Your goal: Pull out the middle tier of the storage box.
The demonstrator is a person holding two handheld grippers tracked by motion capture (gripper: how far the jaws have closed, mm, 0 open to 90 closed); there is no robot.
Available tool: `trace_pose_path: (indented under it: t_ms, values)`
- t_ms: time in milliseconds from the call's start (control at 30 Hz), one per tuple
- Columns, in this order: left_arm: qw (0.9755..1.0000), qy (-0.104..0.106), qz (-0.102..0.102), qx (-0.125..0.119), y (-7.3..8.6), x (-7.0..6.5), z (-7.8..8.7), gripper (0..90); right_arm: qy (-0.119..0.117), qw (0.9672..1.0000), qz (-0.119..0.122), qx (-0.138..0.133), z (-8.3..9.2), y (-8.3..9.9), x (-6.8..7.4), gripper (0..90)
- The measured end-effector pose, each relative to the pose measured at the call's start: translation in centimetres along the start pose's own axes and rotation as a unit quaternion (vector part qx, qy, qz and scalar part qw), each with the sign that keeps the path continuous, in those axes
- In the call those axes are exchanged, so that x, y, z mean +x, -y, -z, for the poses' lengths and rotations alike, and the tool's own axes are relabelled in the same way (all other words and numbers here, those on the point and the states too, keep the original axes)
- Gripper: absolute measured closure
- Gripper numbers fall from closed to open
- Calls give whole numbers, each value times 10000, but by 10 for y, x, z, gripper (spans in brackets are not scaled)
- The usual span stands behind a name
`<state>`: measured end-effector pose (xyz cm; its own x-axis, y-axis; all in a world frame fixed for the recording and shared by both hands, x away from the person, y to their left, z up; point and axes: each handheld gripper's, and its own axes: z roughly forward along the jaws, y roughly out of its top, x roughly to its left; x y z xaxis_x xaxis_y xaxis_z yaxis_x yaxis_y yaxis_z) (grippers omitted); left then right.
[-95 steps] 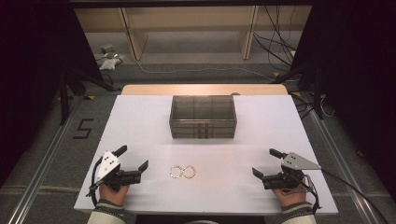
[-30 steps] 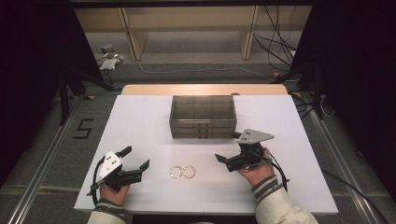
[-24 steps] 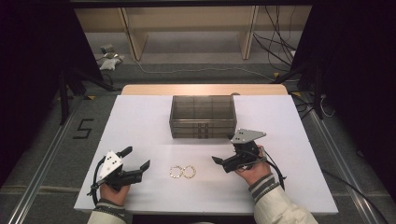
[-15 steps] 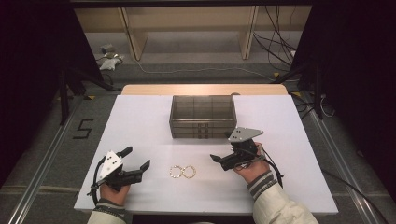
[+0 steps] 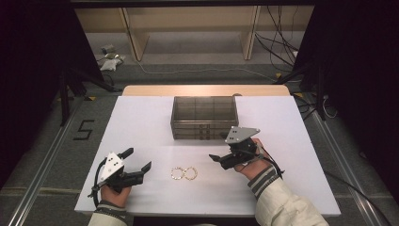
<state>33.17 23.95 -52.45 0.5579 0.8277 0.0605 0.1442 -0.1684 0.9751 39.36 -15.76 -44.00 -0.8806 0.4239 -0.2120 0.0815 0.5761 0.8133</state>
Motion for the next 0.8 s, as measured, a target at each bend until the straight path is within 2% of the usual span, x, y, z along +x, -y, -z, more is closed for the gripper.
trace_pose_path:
  t_ms: [67,100,133,167,233,467,800]
  values:
    - [10000,-1,8,3,0,0,0,132,-36,10000,31,-9,1,0,0,252]
    - [10000,-6,11,-4,0,0,0,132,-113,9998,180,32,1,-3,1,261]
    - [10000,-6,11,-4,0,0,0,132,-113,9998,180,32,1,-3,1,261]
    - [10000,-9,6,-5,0,1,0,132,-209,9993,312,11,3,-5,2,278]
    - [10000,-11,20,-17,0,1,0,132,-239,9988,421,-8,4,-8,3,279]
    - [10000,-4,18,-9,0,0,0,132,-134,9985,526,-6,6,-13,2,290]
    - [10000,0,12,-7,0,0,0,132,49,9967,812,36,2,-24,4,318]
